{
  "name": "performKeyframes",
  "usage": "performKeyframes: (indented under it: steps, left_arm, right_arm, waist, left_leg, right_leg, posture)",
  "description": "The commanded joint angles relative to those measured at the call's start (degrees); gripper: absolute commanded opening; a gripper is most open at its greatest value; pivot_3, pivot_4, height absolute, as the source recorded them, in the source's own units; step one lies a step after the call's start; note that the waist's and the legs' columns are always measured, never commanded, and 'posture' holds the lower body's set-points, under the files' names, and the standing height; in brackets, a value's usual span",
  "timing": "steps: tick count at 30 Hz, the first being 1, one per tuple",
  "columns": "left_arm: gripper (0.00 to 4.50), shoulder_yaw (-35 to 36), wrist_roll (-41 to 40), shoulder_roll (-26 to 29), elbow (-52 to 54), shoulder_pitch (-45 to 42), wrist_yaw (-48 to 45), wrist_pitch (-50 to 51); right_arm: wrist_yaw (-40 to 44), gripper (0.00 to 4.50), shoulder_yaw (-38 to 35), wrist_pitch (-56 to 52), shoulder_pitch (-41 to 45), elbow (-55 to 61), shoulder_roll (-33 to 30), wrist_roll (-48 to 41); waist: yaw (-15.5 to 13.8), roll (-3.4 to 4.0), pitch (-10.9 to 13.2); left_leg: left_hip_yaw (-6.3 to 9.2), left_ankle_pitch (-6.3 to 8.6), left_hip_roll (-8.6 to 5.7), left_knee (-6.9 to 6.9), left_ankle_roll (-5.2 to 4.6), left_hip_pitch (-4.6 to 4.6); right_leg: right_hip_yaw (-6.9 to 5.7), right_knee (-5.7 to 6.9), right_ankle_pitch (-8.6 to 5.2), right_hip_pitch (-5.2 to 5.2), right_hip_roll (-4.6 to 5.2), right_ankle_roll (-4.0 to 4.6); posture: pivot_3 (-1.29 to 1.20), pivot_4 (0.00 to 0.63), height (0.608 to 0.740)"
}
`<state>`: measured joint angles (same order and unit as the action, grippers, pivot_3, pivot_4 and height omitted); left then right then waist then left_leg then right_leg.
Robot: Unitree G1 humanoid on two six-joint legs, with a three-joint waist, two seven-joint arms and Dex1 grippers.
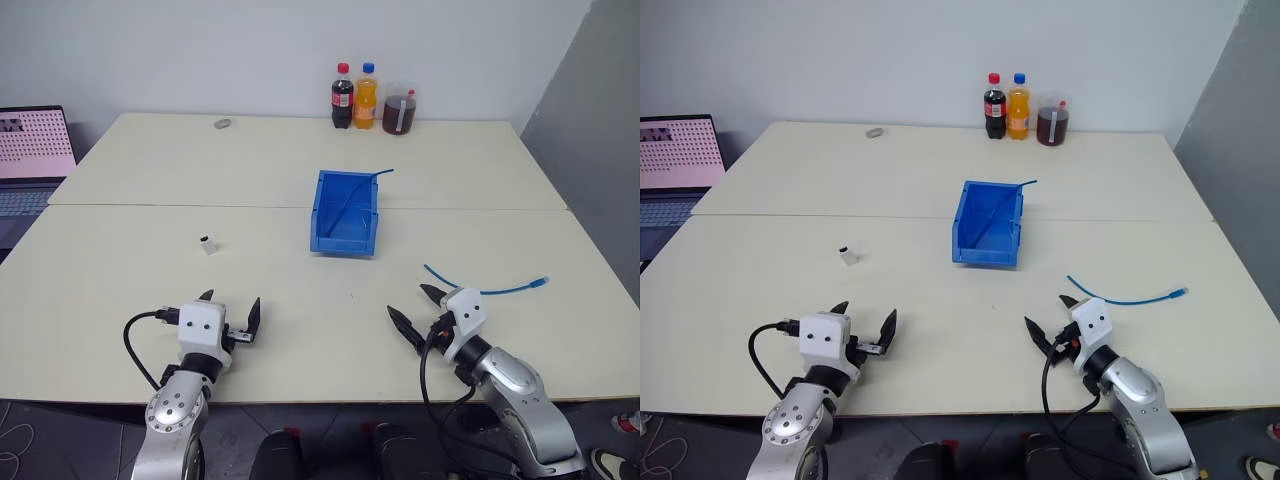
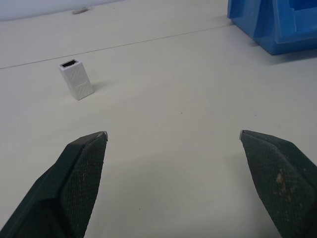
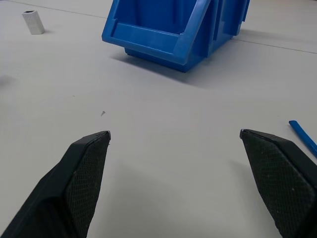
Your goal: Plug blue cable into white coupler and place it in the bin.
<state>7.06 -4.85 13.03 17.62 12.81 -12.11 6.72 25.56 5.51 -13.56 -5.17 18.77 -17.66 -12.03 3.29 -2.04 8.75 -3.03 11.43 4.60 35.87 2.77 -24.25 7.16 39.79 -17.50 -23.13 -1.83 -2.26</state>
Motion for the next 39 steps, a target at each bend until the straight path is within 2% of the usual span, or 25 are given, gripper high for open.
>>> performKeyframes:
  steps: [1, 12, 25, 32, 39]
  left_arm:
    - [4.50, 0.1, -0.4, -0.1, 2.0, 0.0, -0.2, -1.9]
    - [4.50, -0.2, 0.7, 0.0, 2.4, 0.7, 0.4, -1.0]
    - [4.50, -0.8, -1.2, 1.7, 2.3, 0.4, -4.0, -0.3]
    - [4.50, -2.3, -9.9, 4.3, 5.2, -0.2, -14.3, 0.9]
    - [4.50, -9.9, -12.1, 12.9, 7.0, -8.7, -27.1, 4.2]
  right_arm:
    - [-0.4, 4.46, -1.2, -0.2, 0.5, 3.1, -0.5, -0.1]
    - [-0.5, 4.46, -0.8, -0.3, 0.2, 3.2, -0.5, 0.0]
    - [-0.8, 4.46, -0.3, 2.8, -1.3, 1.3, 0.3, 1.1]
    - [-1.1, 4.46, -1.2, 4.9, -2.4, 0.5, 0.6, 1.7]
    - [-4.0, 4.46, -4.5, 3.9, -4.6, 4.6, 1.2, 0.6]
  waist:
    - [0.0, 0.00, 0.0]
    - [0.0, 0.00, 0.0]
    - [0.0, 0.00, 0.0]
    - [0.0, 0.00, 0.0]
    - [-0.1, 0.01, 0.0]
  left_leg:
    - [0.00, 0.00, 0.00, 0.00, 0.00, 0.00]
    - [0.00, 0.00, 0.00, 0.00, 0.00, 0.00]
    - [0.00, 0.00, 0.00, 0.00, 0.00, 0.00]
    - [0.00, 0.00, 0.01, 0.00, 0.00, 0.00]
    - [0.04, -0.01, -0.03, 0.02, 0.00, 0.00]
  right_leg:
    - [0.00, 0.00, 0.00, 0.00, 0.00, 0.00]
    - [-0.01, 0.00, 0.00, 0.00, 0.00, 0.00]
    - [0.00, 0.00, -0.01, -0.01, 0.00, 0.01]
    - [-0.02, 0.00, -0.03, -0.01, 0.00, 0.04]
    - [-0.03, 0.02, -0.08, 0.00, 0.01, 0.15]
  posture:
    - [0.00, 0.150, 0.740]
    - [0.00, 0.150, 0.740]
    - [0.00, 0.150, 0.740]
    - [0.00, 0.150, 0.740]
    - [0.00, 0.150, 0.740]
